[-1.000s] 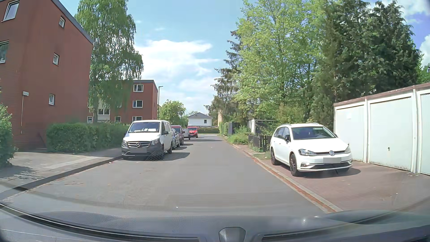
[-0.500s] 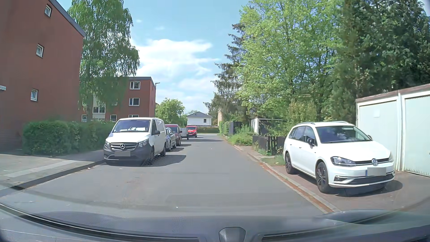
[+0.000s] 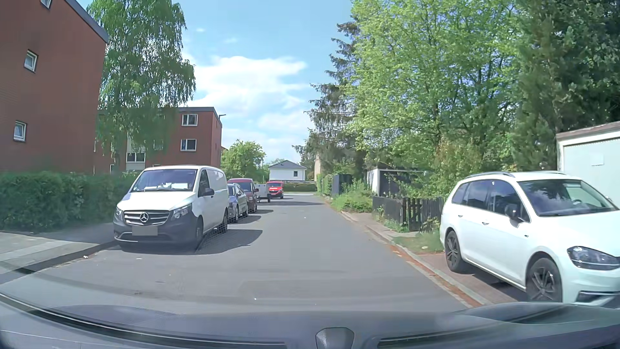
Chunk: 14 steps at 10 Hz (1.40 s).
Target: Follow the waypoints while adhering to traffic rules and regulations
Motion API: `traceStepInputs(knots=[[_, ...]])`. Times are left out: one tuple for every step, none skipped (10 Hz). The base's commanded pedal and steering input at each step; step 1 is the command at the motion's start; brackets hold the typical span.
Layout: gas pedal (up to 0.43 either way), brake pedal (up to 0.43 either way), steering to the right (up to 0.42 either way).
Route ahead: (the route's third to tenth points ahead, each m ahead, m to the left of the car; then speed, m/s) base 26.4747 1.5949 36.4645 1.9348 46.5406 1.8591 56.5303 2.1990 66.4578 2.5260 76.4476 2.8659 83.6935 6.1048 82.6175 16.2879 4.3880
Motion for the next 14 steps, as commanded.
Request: traceStepInputs(knots=[[0.028, 0.000, -0.005], [0.028, 0.000, -0.004], [0.039, 0.000, -0.003], [0.047, 0.000, -0.001], [0.047, 0.000, -0.002], [0.047, 0.000, -0.001], [0.047, 0.000, -0.002], [0.047, 0.000, -0.001], [0.047, 0.000, -0.002], [0.047, 0.000, -0.001], [0.047, 0.000, -0.001], [0.047, 0.000, -0.001], [0.047, 0.000, -0.001], [0.059, 0.000, 0.000]])
